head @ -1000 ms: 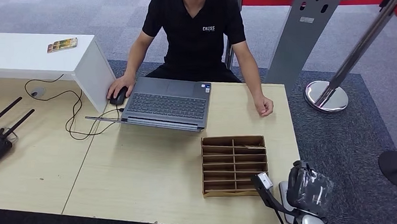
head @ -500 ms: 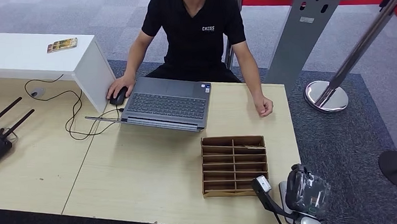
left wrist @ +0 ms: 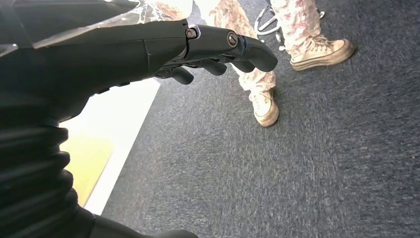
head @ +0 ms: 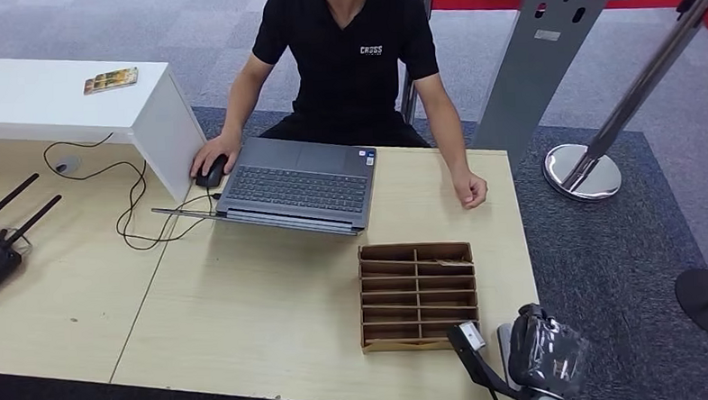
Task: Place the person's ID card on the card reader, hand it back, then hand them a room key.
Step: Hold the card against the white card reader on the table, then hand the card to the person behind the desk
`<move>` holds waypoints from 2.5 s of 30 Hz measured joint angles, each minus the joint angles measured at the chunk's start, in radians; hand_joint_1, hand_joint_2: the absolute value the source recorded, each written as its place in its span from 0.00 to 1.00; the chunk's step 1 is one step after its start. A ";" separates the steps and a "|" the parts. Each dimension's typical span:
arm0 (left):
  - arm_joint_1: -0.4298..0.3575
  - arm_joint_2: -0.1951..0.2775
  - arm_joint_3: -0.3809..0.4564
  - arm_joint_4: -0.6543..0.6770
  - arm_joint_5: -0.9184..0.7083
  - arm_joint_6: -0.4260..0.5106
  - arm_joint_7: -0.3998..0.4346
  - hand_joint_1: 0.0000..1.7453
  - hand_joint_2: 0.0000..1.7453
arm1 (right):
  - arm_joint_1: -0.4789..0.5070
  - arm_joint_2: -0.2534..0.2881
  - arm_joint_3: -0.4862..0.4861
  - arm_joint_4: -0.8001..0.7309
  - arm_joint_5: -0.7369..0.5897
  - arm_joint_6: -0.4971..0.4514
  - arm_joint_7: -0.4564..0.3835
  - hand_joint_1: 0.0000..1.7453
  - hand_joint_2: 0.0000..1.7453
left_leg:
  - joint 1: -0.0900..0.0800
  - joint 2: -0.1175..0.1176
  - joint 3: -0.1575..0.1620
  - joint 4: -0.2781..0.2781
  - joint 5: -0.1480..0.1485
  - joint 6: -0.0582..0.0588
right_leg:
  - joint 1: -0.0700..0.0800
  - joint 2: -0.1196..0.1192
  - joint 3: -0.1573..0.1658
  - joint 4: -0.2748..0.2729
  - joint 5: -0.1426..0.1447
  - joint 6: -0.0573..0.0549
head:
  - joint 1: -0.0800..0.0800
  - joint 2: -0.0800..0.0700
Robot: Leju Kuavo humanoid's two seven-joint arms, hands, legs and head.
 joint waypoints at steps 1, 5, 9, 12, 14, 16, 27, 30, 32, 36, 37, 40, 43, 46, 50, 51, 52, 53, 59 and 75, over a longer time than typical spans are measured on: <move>0.000 0.000 0.002 0.000 -0.002 0.000 0.002 0.00 1.00 | 0.005 0.003 0.000 0.005 -0.007 0.000 -0.003 1.00 1.00 | 0.000 0.000 0.000 0.000 0.000 0.000 | 0.000 0.000 0.000 0.000 0.000 0.000 | 0.000 0.000; 0.001 -0.002 0.009 0.000 -0.012 0.000 0.004 0.00 1.00 | 0.013 0.017 -0.004 0.022 -0.025 -0.001 -0.021 1.00 1.00 | 0.000 0.000 0.000 0.000 0.000 0.000 | 0.000 0.000 0.000 0.000 0.000 0.000 | 0.000 0.000; 0.001 -0.005 0.018 0.000 -0.021 0.000 0.004 0.00 1.00 | 0.013 0.032 -0.015 0.040 -0.033 -0.003 -0.039 1.00 1.00 | 0.001 0.000 0.001 0.000 0.000 0.000 | 0.000 0.000 0.000 0.000 0.000 0.000 | 0.000 0.000; 0.002 -0.007 0.023 0.000 -0.024 0.000 0.004 0.00 1.00 | 0.012 0.041 -0.022 0.046 -0.033 -0.003 -0.046 1.00 1.00 | 0.001 0.000 0.001 0.000 0.000 0.000 | 0.000 0.000 0.001 0.000 0.000 0.000 | 0.000 0.000; 0.002 -0.007 0.026 0.000 -0.026 0.000 0.004 0.00 1.00 | 0.012 0.045 -0.027 0.049 -0.033 -0.004 -0.050 1.00 1.00 | 0.001 0.000 0.002 0.000 0.000 0.000 | 0.000 0.000 0.001 0.000 0.000 0.000 | 0.000 0.000; 0.002 -0.007 0.027 0.000 -0.027 0.000 0.004 0.00 1.00 | 0.011 0.049 -0.031 0.052 -0.031 -0.004 -0.052 1.00 1.00 | 0.001 0.000 0.002 0.000 0.000 0.000 | 0.000 0.000 0.002 -0.001 0.000 0.000 | 0.000 0.000; 0.002 -0.007 0.027 0.000 -0.011 0.000 -0.016 0.00 1.00 | 0.012 0.066 -0.072 0.016 0.055 -0.003 -0.017 1.00 1.00 | 0.000 0.000 0.002 0.000 0.000 0.000 | 0.000 0.000 0.002 -0.001 0.001 0.000 | 0.000 0.000; 0.002 -0.007 0.026 0.000 0.001 0.000 -0.032 0.00 1.00 | 0.006 0.065 -0.087 -0.054 0.102 -0.003 -0.004 1.00 1.00 | 0.000 0.000 0.002 0.000 0.000 0.000 | 0.000 0.000 0.002 0.000 0.001 0.000 | 0.000 0.000; 0.002 -0.007 0.025 0.000 0.008 0.000 -0.041 0.00 1.00 | -0.006 0.064 -0.098 -0.115 0.116 -0.003 -0.002 1.00 1.00 | 0.000 0.000 0.002 0.000 0.000 0.000 | 0.000 0.000 0.002 0.000 0.001 0.000 | 0.000 0.000; 0.003 -0.006 0.025 0.000 0.019 0.000 -0.052 0.00 1.00 | -0.024 0.055 -0.116 -0.231 0.118 -0.003 -0.001 1.00 1.00 | 0.000 0.000 0.001 0.000 0.000 0.000 | 0.000 0.000 0.002 0.000 0.001 0.000 | 0.000 0.000; 0.003 -0.005 0.024 0.000 0.023 0.000 -0.055 0.00 1.00 | -0.027 0.050 -0.120 -0.262 0.119 -0.003 -0.001 1.00 1.00 | 0.000 0.000 0.001 0.000 0.000 0.000 | 0.000 0.000 0.002 0.000 0.001 0.000 | 0.000 0.000; 0.002 -0.005 0.024 0.000 0.026 0.000 -0.060 0.00 1.00 | -0.039 0.038 -0.128 -0.337 0.119 -0.003 -0.001 1.00 1.00 | 0.000 0.000 0.001 0.000 0.000 0.000 | 0.000 0.000 0.001 0.000 0.001 0.000 | 0.000 0.000; 0.003 -0.004 0.024 0.000 0.032 0.000 -0.064 0.00 1.00 | -0.045 0.024 -0.130 -0.398 0.119 -0.003 -0.001 1.00 1.00 | 0.000 0.000 0.001 0.000 0.000 0.000 | 0.000 0.000 0.001 0.000 0.001 0.000 | 0.000 0.000; 0.002 -0.004 0.023 0.000 0.039 0.000 -0.067 0.00 1.00 | -0.060 0.008 -0.129 -0.449 0.118 -0.003 -0.001 1.00 1.00 | 0.000 0.000 0.001 0.000 0.000 0.000 | 0.000 0.000 0.001 0.000 0.001 0.000 | 0.000 0.000; 0.001 -0.003 0.018 0.000 0.044 0.000 -0.063 0.00 1.00 | -0.092 -0.005 -0.101 -0.478 0.102 -0.002 -0.001 1.00 1.00 | 0.000 0.000 0.001 0.000 0.000 0.000 | 0.000 0.000 0.001 0.000 0.001 0.000 | 0.000 0.000; -0.001 -0.003 0.016 0.000 0.044 0.000 -0.061 0.00 1.00 | -0.103 -0.007 -0.086 -0.479 0.097 -0.001 -0.001 1.00 1.00 | 0.000 0.000 0.001 0.000 0.000 0.000 | 0.000 0.000 0.002 0.000 0.001 0.000 | 0.000 0.000; -0.002 -0.003 0.014 0.000 0.045 0.000 -0.060 0.00 1.00 | -0.113 -0.007 -0.069 -0.478 0.089 -0.001 -0.006 1.00 1.00 | 0.000 0.000 0.001 0.000 0.000 0.000 | 0.000 0.000 0.002 0.000 0.001 0.000 | 0.000 0.000; -0.003 -0.003 0.011 0.000 0.045 0.000 -0.057 0.00 1.00 | -0.123 -0.007 -0.051 -0.476 0.075 0.000 -0.020 1.00 1.00 | 0.000 0.000 0.001 0.000 0.000 0.000 | 0.000 0.000 0.002 0.000 0.001 0.000 | 0.000 0.000; -0.005 -0.004 0.000 0.000 0.038 0.000 -0.039 0.00 1.00 | -0.159 0.105 -0.003 -0.383 -0.099 0.003 -0.508 1.00 1.00 | 0.002 0.000 0.000 0.000 0.000 -0.001 | 0.002 0.000 0.001 0.000 0.000 -0.001 | 0.000 0.000; -0.005 -0.003 -0.022 0.000 0.048 0.000 -0.042 0.00 1.00 | -0.171 0.374 -0.081 -0.130 -0.160 0.003 -0.803 1.00 1.00 | 0.003 0.000 -0.001 0.000 0.000 -0.001 | 0.003 0.000 0.000 0.000 -0.001 -0.002 | 0.000 0.000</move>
